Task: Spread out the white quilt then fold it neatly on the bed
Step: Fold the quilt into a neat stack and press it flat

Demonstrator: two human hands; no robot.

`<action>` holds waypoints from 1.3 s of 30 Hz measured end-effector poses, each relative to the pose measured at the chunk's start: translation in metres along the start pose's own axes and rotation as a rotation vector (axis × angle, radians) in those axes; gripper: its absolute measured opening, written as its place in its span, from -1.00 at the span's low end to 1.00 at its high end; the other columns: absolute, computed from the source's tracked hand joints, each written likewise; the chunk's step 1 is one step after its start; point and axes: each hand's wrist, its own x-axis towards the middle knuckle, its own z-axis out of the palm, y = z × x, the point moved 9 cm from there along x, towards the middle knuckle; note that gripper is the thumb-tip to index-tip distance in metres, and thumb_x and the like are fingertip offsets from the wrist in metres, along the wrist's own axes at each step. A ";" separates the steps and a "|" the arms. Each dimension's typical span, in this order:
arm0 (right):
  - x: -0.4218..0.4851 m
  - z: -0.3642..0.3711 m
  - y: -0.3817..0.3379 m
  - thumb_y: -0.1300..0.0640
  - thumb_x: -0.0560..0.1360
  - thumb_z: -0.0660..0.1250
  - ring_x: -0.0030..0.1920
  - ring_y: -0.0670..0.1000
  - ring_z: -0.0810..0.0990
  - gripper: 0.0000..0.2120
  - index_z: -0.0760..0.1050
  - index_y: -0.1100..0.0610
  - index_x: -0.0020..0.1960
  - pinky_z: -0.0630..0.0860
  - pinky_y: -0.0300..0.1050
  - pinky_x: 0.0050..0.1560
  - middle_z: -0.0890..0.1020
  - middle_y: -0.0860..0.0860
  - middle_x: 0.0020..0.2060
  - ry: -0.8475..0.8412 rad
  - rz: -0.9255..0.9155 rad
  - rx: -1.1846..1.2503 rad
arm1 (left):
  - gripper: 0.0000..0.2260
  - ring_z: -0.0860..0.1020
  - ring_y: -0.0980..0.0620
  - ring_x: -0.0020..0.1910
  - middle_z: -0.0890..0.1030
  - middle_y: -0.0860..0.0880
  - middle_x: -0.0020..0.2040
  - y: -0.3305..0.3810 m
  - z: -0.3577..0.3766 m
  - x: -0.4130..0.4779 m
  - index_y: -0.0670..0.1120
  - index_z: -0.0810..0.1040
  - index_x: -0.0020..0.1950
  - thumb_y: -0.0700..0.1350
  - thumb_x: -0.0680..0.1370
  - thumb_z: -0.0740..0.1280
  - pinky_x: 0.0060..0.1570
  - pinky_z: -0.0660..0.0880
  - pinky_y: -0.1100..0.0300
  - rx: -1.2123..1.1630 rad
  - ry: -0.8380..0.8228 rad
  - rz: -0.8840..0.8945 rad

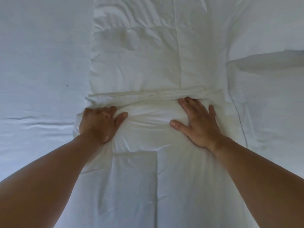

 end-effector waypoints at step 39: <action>-0.348 0.071 -0.096 -0.32 0.58 0.16 0.62 0.16 0.06 -0.33 0.26 -0.04 0.59 0.14 0.49 0.44 0.14 0.08 0.62 0.033 -0.350 -0.119 | -0.40 0.14 -0.12 0.60 0.21 -0.07 0.60 0.085 0.024 -0.321 0.10 0.30 0.56 0.30 0.57 0.20 0.41 0.13 -0.40 -0.208 0.203 0.590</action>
